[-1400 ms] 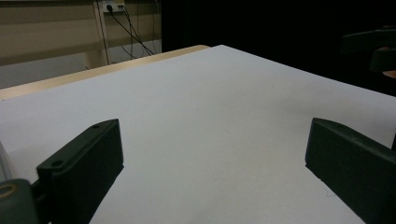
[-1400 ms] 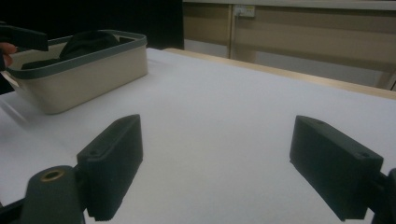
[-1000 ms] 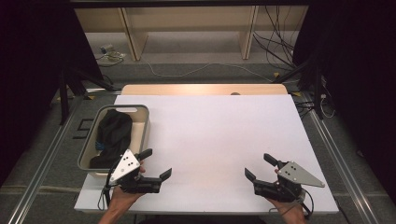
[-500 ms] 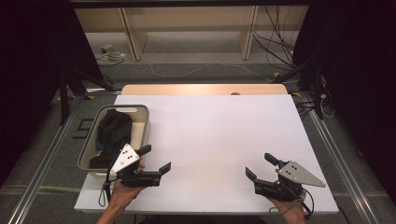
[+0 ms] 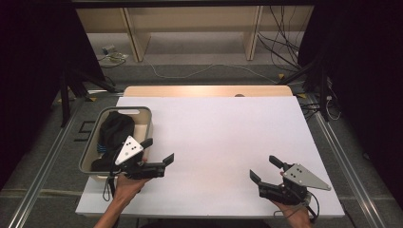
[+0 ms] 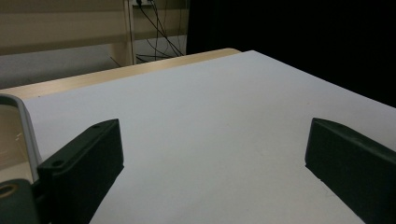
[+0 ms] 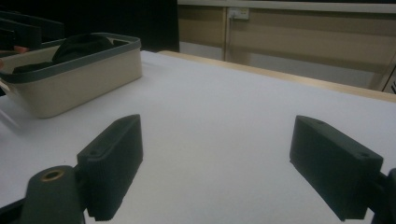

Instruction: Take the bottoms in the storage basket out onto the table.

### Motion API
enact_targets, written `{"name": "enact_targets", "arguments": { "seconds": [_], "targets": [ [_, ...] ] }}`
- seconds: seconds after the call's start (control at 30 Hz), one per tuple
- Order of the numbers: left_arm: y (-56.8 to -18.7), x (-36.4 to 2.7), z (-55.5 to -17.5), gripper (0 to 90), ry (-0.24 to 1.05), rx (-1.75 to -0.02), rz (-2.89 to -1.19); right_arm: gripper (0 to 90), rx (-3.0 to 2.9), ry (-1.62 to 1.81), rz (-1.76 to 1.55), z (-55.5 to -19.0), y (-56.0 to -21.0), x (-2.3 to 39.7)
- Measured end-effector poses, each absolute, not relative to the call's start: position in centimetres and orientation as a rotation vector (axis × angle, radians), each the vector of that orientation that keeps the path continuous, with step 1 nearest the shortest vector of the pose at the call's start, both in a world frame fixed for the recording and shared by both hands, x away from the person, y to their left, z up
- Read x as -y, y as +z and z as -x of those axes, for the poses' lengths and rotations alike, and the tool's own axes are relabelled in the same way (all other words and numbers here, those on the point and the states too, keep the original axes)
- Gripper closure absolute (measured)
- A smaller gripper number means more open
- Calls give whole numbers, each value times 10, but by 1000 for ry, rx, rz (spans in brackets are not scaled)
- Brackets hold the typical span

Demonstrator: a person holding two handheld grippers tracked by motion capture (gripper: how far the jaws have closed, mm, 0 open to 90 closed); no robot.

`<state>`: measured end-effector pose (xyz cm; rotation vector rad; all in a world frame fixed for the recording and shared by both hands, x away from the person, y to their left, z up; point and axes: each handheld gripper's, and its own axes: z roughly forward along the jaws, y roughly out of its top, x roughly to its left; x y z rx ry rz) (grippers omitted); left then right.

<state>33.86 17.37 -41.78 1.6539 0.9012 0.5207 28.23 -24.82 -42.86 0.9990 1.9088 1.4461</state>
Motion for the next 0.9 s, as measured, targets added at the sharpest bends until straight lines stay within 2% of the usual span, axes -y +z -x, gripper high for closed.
{"name": "enact_targets", "arguments": {
  "seconds": [0.9],
  "targets": [
    [-406,-172,-382,41,479,-998,-1751,186,-1909,1448,-1016,-287,-431,249]
  ]
}}
